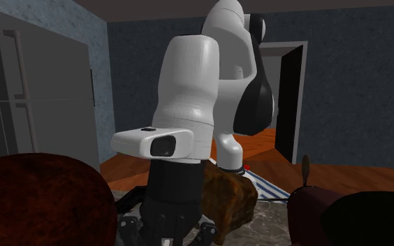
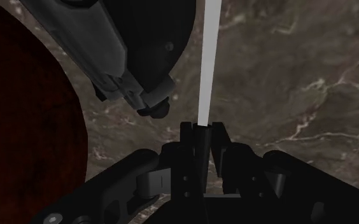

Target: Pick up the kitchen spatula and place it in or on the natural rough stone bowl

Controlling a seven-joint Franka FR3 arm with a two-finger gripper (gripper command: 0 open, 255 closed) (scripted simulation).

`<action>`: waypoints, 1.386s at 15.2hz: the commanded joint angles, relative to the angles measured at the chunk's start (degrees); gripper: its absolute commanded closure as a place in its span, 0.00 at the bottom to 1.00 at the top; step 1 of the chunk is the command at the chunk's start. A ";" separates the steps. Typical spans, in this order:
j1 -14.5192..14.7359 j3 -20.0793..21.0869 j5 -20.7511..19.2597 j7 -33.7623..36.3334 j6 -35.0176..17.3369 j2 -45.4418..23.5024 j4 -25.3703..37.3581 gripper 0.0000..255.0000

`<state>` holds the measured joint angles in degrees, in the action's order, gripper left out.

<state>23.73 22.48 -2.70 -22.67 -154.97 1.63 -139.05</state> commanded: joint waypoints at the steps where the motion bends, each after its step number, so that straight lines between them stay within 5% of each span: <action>1: 0.11 -0.03 1.22 -0.93 1.65 1.34 0.45 1.00; 21: 1.01 -1.56 6.56 -5.11 17.82 10.37 8.13 1.00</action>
<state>24.70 21.01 3.70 -27.66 -137.88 11.61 -131.30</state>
